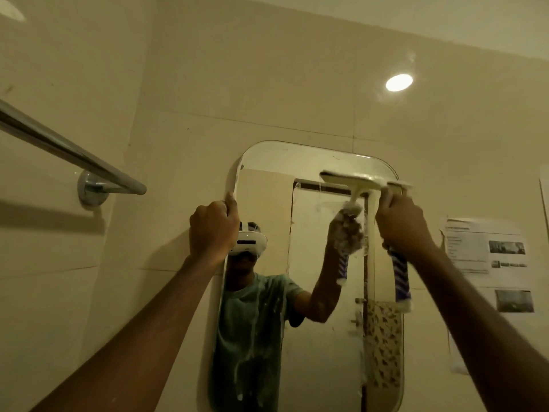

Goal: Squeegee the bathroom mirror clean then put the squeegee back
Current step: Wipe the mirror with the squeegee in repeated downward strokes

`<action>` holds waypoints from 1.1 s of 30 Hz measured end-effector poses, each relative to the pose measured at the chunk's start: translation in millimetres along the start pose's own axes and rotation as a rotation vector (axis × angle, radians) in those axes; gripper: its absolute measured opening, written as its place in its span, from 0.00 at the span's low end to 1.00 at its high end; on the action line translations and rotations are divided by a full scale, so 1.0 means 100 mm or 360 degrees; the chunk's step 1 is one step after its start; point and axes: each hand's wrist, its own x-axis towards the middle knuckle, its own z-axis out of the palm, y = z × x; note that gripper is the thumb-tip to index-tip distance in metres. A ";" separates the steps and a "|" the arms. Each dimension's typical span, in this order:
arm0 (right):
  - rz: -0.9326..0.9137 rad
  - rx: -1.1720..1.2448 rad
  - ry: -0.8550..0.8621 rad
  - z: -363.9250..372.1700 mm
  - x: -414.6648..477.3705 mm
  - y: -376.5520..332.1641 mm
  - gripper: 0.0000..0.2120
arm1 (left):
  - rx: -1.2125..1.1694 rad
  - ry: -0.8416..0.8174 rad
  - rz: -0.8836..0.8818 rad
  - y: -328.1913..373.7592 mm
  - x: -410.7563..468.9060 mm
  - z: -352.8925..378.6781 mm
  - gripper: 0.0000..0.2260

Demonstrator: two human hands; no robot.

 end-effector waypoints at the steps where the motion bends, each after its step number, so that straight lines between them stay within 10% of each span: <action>1: 0.0016 0.0016 -0.0019 0.03 -0.16 0.06 0.23 | 0.0000 0.0014 0.0008 0.00 -0.01 0.00 0.24; 33: 0.0376 -0.0205 -0.0279 -0.59 0.39 -0.28 0.18 | 0.0027 0.0078 -0.0022 0.06 -0.09 0.00 0.24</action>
